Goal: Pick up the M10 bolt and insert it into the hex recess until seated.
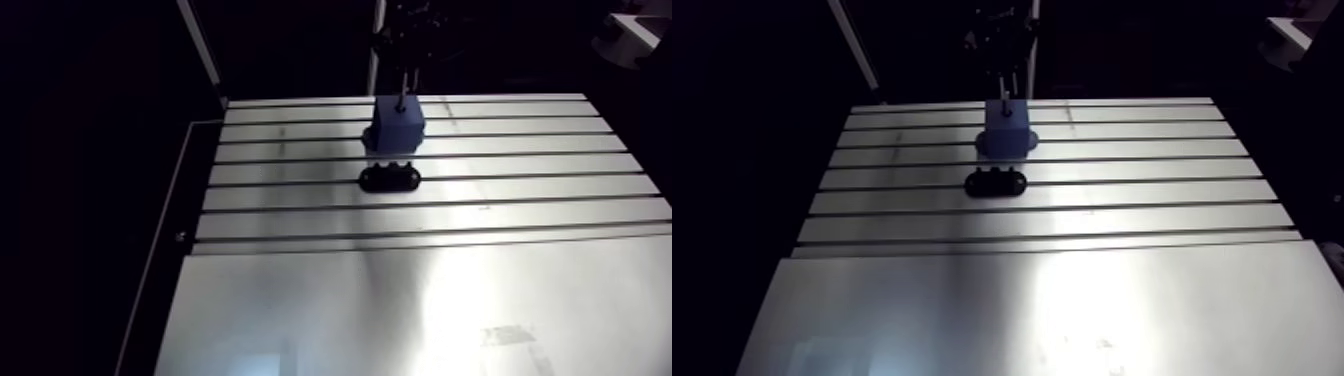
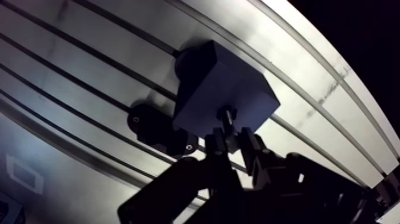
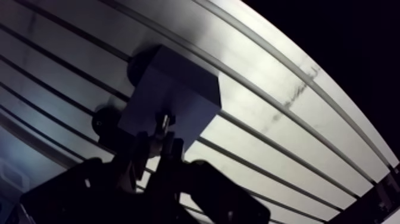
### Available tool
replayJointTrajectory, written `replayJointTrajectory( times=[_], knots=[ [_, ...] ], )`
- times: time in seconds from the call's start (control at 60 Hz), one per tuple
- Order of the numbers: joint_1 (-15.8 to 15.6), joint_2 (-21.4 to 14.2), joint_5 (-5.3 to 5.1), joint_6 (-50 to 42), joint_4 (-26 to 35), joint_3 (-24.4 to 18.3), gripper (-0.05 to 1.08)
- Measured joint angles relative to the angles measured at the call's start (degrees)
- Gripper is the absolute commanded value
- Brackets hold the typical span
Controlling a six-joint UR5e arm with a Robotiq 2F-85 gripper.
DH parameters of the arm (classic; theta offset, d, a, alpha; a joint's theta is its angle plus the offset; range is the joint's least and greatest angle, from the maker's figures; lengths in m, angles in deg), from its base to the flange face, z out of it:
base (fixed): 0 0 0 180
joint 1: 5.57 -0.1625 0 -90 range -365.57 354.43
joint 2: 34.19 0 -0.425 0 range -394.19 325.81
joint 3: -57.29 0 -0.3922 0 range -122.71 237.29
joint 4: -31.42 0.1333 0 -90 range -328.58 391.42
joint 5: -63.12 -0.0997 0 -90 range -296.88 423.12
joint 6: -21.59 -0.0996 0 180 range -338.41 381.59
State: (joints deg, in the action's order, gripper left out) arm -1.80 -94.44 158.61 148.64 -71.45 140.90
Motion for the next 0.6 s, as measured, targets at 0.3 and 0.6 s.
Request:
replayJointTrajectory(
  times=[0.3, 0.6],
  knots=[
    [0.0, 0.1, -0.02, 0.0, -0.1, 0.2, 1.08],
    [0.0, 0.3, -0.05, -0.1, -0.2, 0.3, 1.08]
  ],
)
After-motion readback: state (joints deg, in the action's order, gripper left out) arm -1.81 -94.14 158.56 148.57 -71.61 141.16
